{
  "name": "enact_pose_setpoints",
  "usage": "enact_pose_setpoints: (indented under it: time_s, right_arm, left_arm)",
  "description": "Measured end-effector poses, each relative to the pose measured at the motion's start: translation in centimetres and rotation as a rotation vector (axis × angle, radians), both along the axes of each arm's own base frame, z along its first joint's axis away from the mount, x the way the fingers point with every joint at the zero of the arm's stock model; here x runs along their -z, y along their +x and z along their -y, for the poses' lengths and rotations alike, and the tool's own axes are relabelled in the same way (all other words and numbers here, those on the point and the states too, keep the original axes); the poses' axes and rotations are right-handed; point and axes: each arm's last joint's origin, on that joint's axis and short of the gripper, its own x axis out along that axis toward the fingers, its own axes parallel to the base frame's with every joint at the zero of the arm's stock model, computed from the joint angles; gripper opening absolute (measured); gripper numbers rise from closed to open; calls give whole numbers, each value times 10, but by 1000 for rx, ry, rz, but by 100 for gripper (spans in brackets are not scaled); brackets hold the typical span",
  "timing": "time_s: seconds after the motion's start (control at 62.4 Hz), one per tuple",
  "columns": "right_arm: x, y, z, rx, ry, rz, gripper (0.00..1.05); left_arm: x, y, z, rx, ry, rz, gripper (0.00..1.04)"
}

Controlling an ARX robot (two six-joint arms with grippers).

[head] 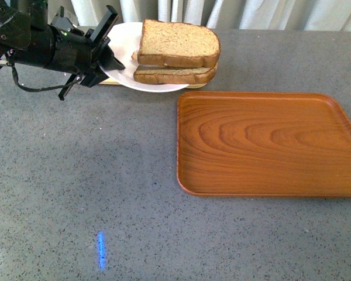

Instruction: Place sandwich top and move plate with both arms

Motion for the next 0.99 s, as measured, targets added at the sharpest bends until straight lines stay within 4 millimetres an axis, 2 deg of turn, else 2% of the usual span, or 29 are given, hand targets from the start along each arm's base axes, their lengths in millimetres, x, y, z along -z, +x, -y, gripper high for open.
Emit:
enact_pose_setpoints:
  time_s: [0.176,0.385,0.737,0.993]
  right_arm:
    - [0,0,0,0,0,0,96]
    - [0,0,0,0,0,0,96]
    - [0,0,0,0,0,0,96]
    - [0,0,0,0,0,0,96]
  left_arm:
    - [-2,18,0,-6,-7,14,3]
    - [7,34,-4,-21,4,-4,3]
    - [21,45,-7,-31,2,-19,3]
    - [24,53,-7,-37,-4,-27,3]
